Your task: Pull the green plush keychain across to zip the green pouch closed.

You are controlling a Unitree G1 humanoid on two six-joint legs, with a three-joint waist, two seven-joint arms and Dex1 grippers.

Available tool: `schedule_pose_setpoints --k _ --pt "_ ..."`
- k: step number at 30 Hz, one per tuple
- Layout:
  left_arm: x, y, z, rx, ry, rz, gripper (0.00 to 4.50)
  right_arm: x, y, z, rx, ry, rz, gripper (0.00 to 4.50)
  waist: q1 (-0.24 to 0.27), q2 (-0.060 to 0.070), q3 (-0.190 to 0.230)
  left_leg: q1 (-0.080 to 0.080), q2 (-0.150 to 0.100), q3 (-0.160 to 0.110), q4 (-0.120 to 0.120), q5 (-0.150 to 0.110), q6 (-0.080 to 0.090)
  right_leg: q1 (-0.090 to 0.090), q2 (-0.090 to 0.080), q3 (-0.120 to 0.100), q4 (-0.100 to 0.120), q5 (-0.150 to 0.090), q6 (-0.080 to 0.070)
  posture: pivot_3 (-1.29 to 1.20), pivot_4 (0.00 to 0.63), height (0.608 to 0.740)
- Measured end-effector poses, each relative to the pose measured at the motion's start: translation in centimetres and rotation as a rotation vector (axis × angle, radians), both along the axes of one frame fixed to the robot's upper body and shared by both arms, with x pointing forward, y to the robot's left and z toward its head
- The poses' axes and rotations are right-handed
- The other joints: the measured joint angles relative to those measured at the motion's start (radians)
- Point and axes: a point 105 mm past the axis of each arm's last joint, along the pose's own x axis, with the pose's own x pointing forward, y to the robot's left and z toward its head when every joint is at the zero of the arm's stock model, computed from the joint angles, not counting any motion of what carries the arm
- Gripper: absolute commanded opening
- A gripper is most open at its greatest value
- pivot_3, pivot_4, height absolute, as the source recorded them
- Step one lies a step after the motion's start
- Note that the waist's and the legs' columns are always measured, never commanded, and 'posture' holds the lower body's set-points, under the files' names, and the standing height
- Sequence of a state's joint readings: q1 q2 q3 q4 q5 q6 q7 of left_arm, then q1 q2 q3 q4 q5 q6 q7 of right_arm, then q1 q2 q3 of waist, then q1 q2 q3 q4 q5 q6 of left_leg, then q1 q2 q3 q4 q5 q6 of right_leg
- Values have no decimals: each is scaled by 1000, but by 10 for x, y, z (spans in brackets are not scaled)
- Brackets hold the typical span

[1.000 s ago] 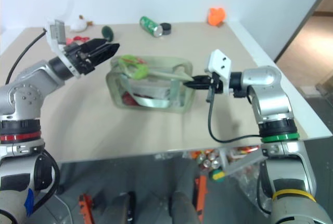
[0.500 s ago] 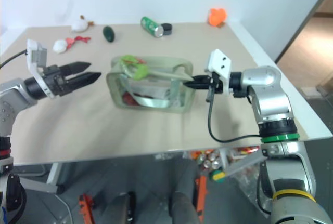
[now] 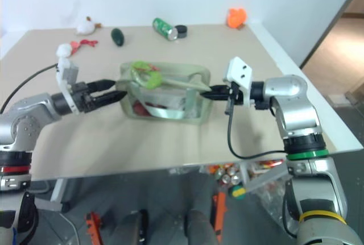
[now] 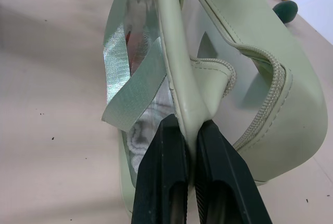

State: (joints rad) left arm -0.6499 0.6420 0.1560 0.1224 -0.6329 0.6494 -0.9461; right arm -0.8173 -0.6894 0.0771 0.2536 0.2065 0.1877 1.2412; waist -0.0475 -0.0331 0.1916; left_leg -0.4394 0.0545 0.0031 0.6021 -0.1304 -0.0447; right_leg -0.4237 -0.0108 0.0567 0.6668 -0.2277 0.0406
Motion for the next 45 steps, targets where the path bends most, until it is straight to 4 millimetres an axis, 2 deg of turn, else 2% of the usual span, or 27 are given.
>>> schedule_pose_setpoints --k 8,9,17,27,28,36,40,42,45 --pt "-2 -1 7 -42 -7 -16 150 -2 -1 -3 0 4 -7 0 0 0 0 0 0 0 0 0 0 0 0 0 0 0 0 0 150 740" --pt "-3 -2 8 -41 -3 -21 13 -2 -2 -3 -1 4 -8 0 0 0 0 0 0 0 0 0 0 0 0 0 0 0 0 0 150 740" --pt "-21 -3 12 -30 16 -55 13 -1 -3 -2 1 0 -18 0 0 0 0 0 1 0 -1 0 0 -1 0 0 0 0 0 0 150 740" --pt "-26 -3 4 24 19 -32 13 -1 -2 -3 5 25 -18 0 0 0 0 0 0 0 0 0 0 0 0 0 0 0 0 0 150 740" --pt "-26 -3 4 31 13 -31 0 0 -3 -3 7 29 -21 737 1 0 0 0 0 0 0 0 0 0 0 0 0 0 0 0 150 740" --pt "-26 -9 -1 79 -24 -37 0 -2 -3 0 36 114 -28 3468 7 -1 0 0 -1 0 1 0 0 1 -1 0 0 -2 -2 0 150 740" --pt "-27 -10 -2 75 -26 -41 0 -8 -16 4 49 140 -51 3468 8 -1 0 0 -1 0 1 0 0 1 -2 0 -1 -2 -3 0 150 740" --pt "-27 -11 -3 76 -26 -44 0 -11 -32 27 146 113 -94 3468 10 0 0 0 -2 0 1 0 0 2 -3 0 -1 -2 -3 0 150 740" --pt "-27 -10 -4 75 -24 -41 0 -21 -36 64 236 27 -70 3468 10 0 0 1 -2 0 1 0 0 2 -3 0 -1 -2 -3 0 150 740"
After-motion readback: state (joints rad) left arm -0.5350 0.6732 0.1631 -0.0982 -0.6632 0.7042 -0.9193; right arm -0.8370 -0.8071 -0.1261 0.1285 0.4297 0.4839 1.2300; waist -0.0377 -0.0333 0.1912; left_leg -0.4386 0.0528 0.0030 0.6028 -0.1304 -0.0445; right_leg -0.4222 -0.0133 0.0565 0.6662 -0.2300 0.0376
